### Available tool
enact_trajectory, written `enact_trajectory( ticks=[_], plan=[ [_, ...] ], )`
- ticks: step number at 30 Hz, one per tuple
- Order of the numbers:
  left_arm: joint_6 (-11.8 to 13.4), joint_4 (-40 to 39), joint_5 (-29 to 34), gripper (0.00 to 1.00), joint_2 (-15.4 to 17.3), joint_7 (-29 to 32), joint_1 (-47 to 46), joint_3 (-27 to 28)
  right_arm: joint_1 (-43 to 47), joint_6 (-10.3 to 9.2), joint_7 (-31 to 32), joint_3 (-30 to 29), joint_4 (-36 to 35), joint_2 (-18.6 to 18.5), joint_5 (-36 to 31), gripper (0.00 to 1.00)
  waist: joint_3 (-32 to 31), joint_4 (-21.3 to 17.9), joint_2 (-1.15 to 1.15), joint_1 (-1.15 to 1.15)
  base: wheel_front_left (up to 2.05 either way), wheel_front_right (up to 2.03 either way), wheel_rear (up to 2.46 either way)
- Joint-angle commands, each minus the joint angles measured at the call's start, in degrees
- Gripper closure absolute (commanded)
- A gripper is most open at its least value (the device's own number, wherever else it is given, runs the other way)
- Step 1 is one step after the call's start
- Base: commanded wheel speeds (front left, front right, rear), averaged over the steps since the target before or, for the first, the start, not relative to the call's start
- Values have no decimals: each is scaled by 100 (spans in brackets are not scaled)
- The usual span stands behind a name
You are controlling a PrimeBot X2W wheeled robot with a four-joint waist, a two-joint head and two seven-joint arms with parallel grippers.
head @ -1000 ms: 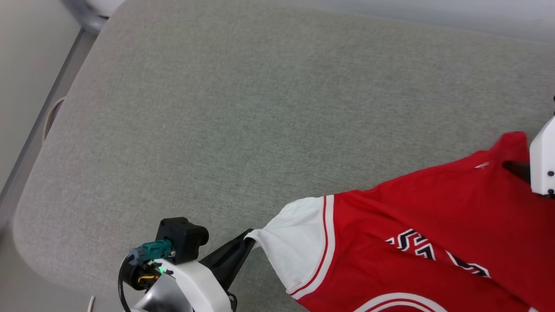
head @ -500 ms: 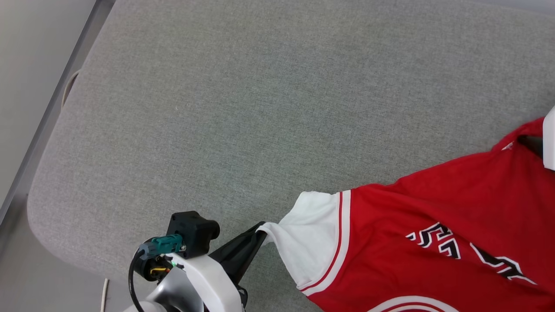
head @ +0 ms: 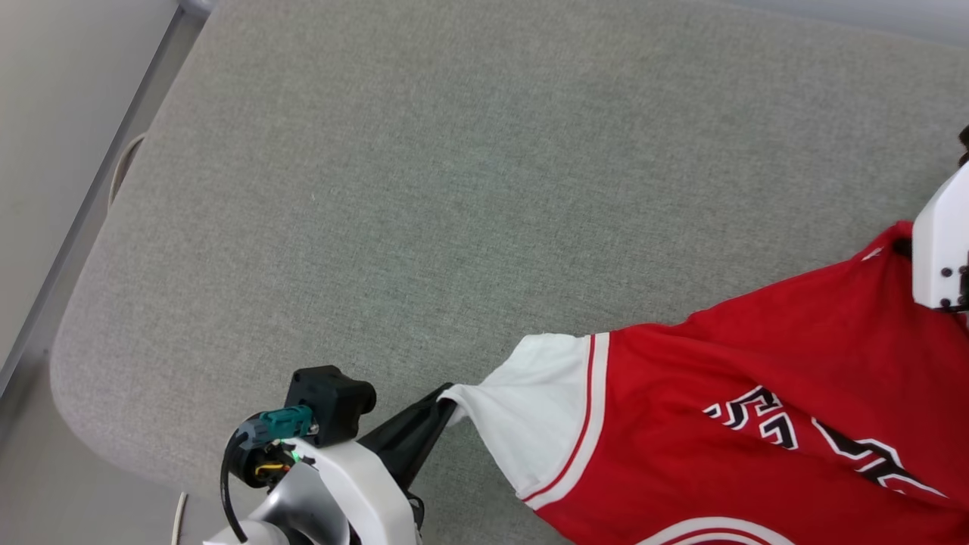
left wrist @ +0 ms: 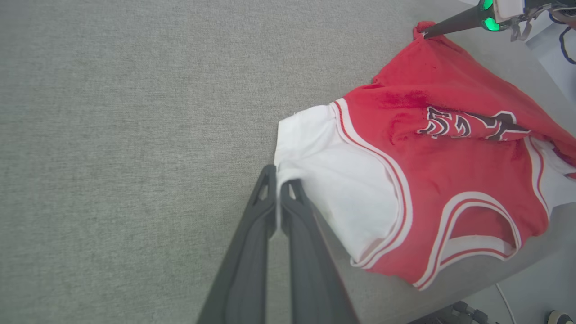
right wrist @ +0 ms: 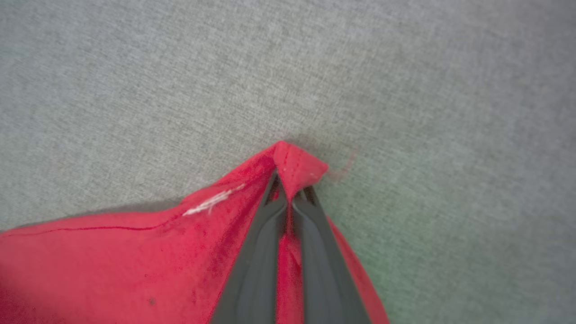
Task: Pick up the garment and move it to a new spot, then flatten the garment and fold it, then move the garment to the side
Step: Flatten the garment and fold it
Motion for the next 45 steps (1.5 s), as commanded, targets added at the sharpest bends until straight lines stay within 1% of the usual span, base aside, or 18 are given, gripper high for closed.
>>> enact_trajectory(
  ticks=[1,4,12,16,21,25,32,40,42,45],
  plan=[
    [27,7,31,100,20,-26,-24,24,108,-1,-24,64,103,76,45,100,-99,-68,0,0,0,0,0],
    [62,27,7,100,52,-76,13,75,62,-2,-338,97,151,54,194,100,-299,-176,0,0,0,0,0],
    [192,-50,-10,100,275,-124,137,258,79,-2,-1157,203,218,22,682,100,-970,-569,0,0,0,0,0],
    [270,-163,-25,100,388,-123,178,372,129,-2,-1417,218,168,-6,913,100,-1292,-777,0,0,0,0,0],
    [362,-328,35,100,542,-184,97,556,238,-2,-1672,136,-75,-110,1106,100,-1666,-993,0,0,0,0,0],
    [436,-438,46,100,608,-279,-78,784,234,-2,-1753,40,-365,-173,1214,100,-1908,-1174,0,0,0,0,0],
    [563,-548,76,100,718,-379,-674,1325,107,-2,-1662,-194,-1049,-165,1212,100,-2081,-1506,0,0,0,0,0],
    [780,-539,255,100,870,-354,-1429,1805,141,-3,-1473,-617,-1926,20,1099,100,-2135,-1822,0,0,0,0,0],
    [844,-551,353,100,961,-340,-1626,1921,117,-3,-1422,-741,-2157,86,1072,100,-2094,-1904,0,0,0,0,0],
    [859,-549,478,100,1117,-294,-1935,2073,55,-3,-1371,-935,-2456,186,969,100,-1981,-2005,0,0,0,0,0]
  ],
)
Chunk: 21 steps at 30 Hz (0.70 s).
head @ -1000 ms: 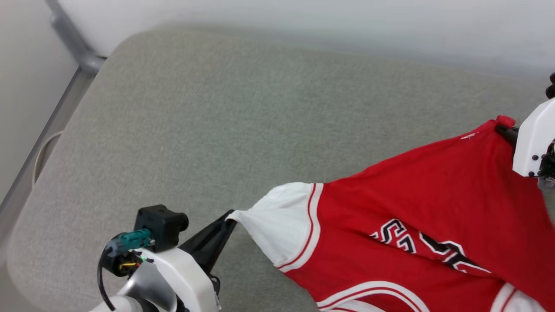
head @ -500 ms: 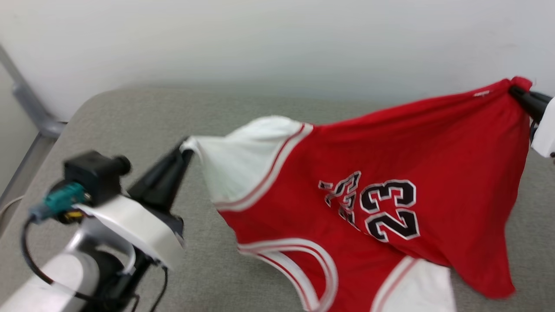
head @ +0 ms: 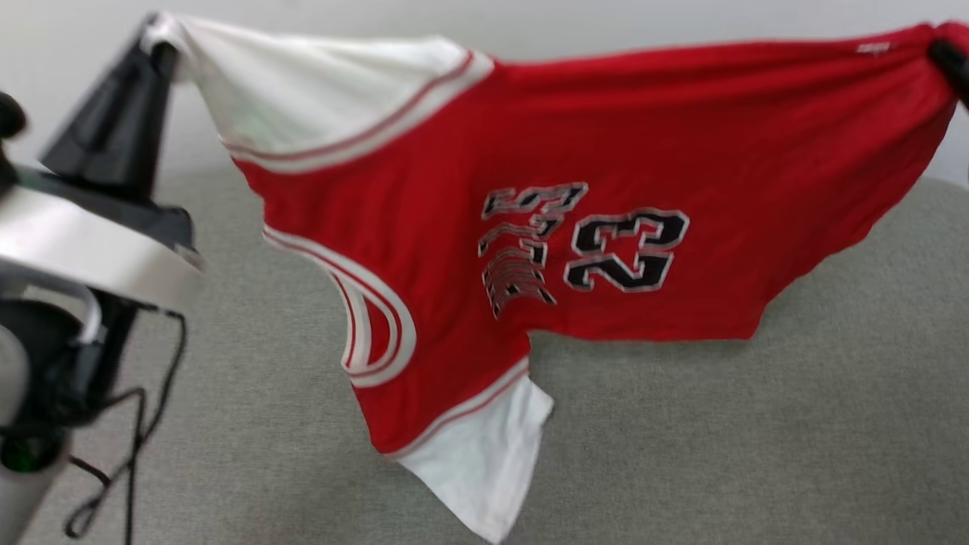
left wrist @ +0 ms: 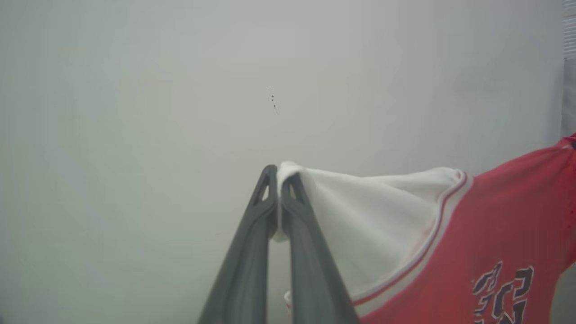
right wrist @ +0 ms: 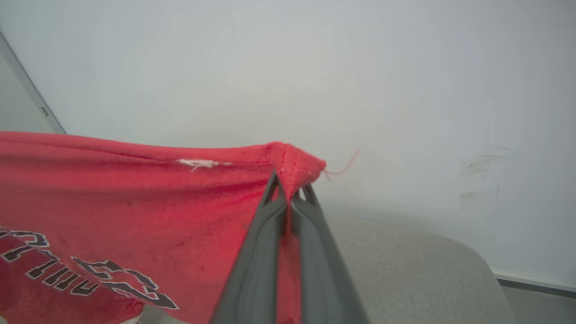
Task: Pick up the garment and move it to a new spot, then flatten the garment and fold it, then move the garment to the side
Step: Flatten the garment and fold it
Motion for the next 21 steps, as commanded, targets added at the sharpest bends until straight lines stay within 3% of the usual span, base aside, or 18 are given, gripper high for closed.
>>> enact_trajectory(
  ticks=[1,11,21],
  plan=[
    [27,7,89,100,66,9,-180,67,-53,-5,9,-90,-95,64,-72,100,93,-79,0,1,0,0,0],
    [-253,345,498,100,356,218,-1630,190,-659,-7,-75,-480,-562,297,-451,100,793,-222,0,1,0,0,0],
    [-1193,1762,922,100,301,332,-3935,-96,-2160,-7,-449,-433,-148,319,-1021,100,2112,-225,0,1,0,0,0]
  ],
)
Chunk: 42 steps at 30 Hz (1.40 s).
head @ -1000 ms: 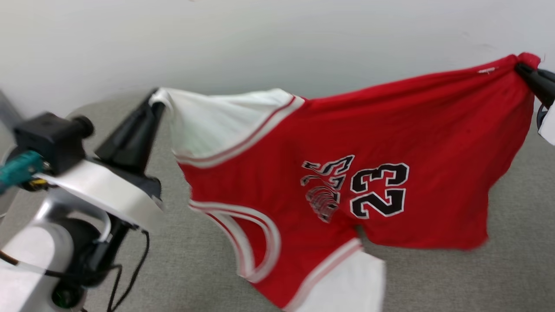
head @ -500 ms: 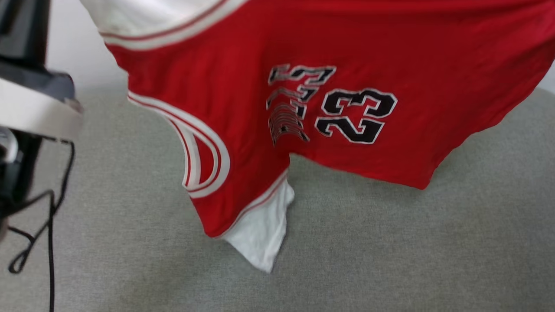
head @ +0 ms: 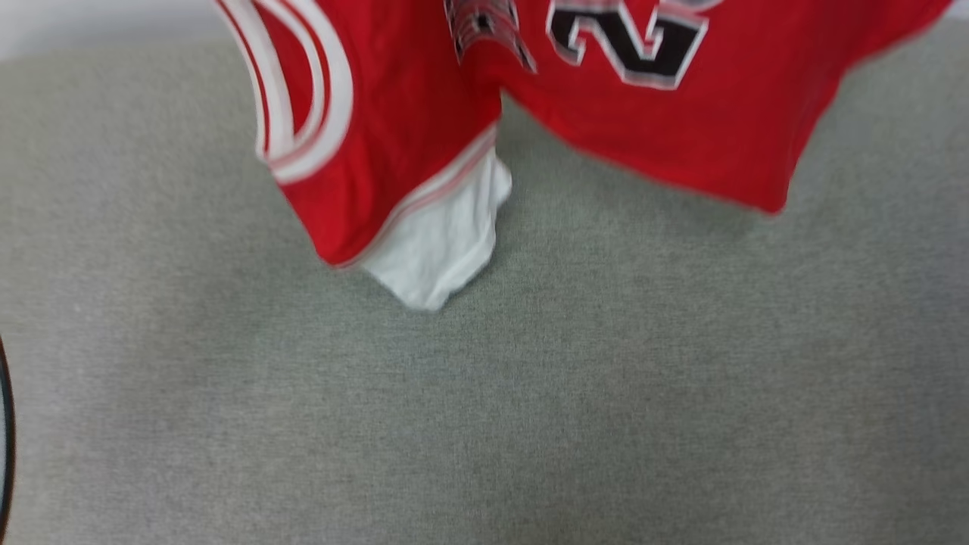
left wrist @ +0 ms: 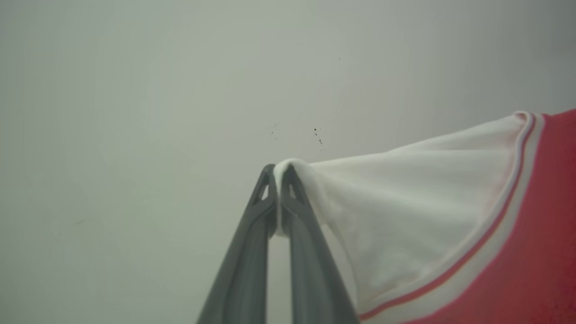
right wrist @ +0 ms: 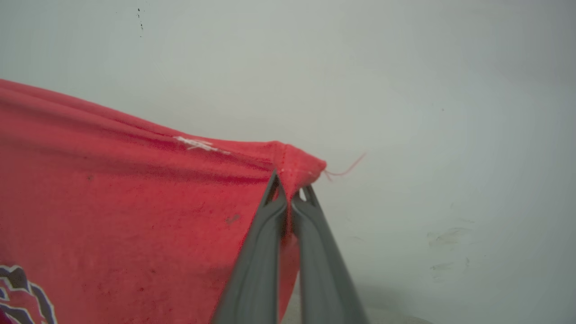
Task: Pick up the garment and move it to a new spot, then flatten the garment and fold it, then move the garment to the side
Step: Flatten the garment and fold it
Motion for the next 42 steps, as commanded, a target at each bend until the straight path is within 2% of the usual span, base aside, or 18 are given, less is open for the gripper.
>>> enact_trajectory(
  ticks=[1,8,11,16,22,27,33,42],
  plan=[
    [-117,285,103,100,-64,-12,-399,-35,-312,-12,-101,-7,161,-46,-102,100,617,13,0,-1,0,0,0],
    [-664,1836,689,100,-352,-266,-2266,-323,-1712,-13,-753,148,1153,1,-620,100,1528,37,0,-1,0,0,0],
    [-786,2493,982,100,-509,-479,-3031,-446,-2358,-13,-1140,163,1674,65,-863,100,1847,41,0,-1,0,0,0],
    [-731,3478,1348,100,-849,-984,-4064,-547,-3330,-13,-1851,58,2573,274,-1308,100,2254,69,0,-1,0,0,0],
    [-661,4200,1532,100,-1179,-1621,-4499,-666,-3929,-13,-2470,-5,3353,467,-1676,100,2535,157,0,-1,0,0,0],
    [-674,4553,1525,100,-1477,-2312,-4140,-792,-3899,-12,-2999,105,3868,655,-1721,100,2626,246,0,-1,0,0,0],
    [-686,4677,1332,100,-1799,-2591,-3181,-864,-3308,-12,-3593,440,4337,673,-1454,100,2493,342,0,-1,0,0,0],
    [-587,3904,1121,100,-2161,-2623,-1029,-705,-1881,-11,-4187,1066,4645,702,-789,100,1712,405,0,-1,0,0,0]
  ],
)
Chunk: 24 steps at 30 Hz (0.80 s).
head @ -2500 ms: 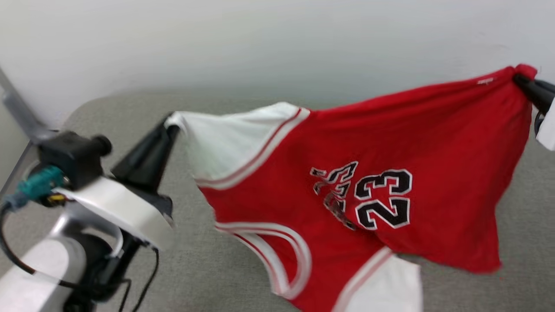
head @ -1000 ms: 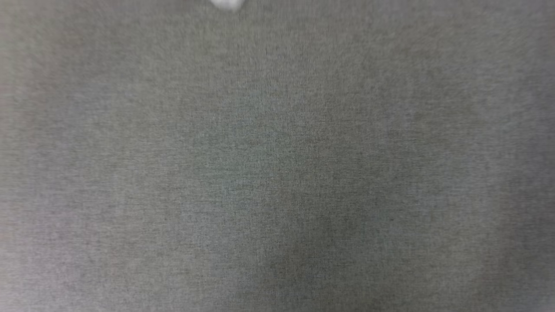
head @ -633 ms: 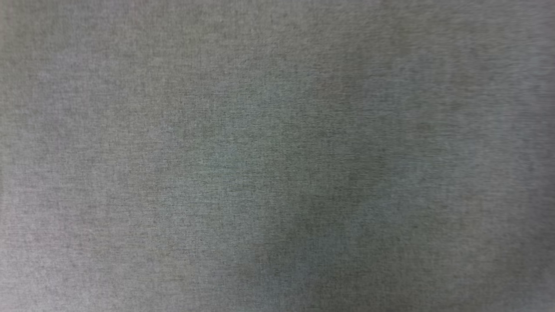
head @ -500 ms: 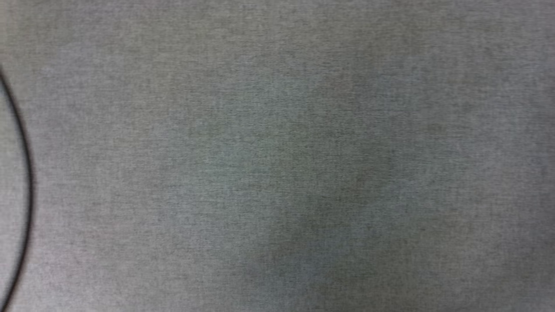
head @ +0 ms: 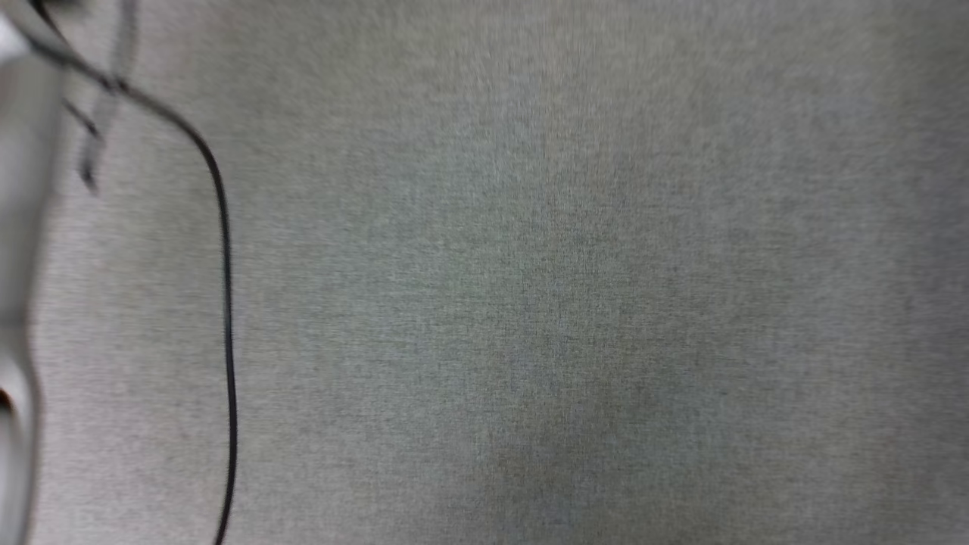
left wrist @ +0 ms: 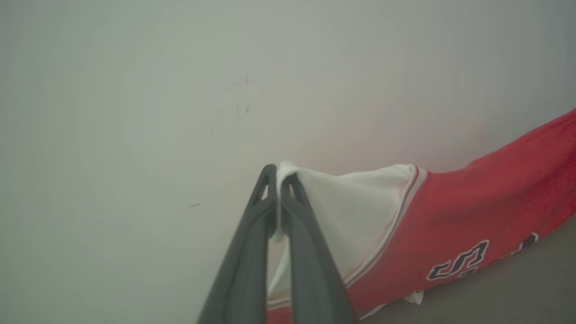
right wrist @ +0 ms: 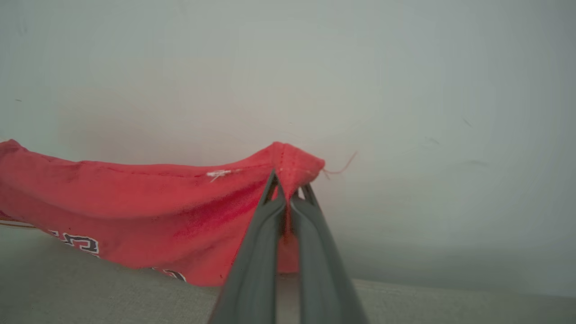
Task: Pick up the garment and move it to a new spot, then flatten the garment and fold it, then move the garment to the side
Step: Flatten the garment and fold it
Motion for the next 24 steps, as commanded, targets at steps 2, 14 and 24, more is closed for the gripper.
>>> enact_trajectory(
  ticks=[2,14,24],
  plan=[
    [-28,-168,-27,100,-49,-25,561,-5,423,-11,-52,140,14,-53,203,100,-450,31,0,0,0,0,0],
    [-73,-702,-414,100,49,66,3787,-344,3122,-10,191,1302,-387,-529,1534,100,-1896,55,0,0,0,0,0],
    [5,-1308,-681,100,404,517,5830,-805,4708,-10,934,1851,-579,-897,2634,100,-2711,72,0,0,0,0,0]
  ],
)
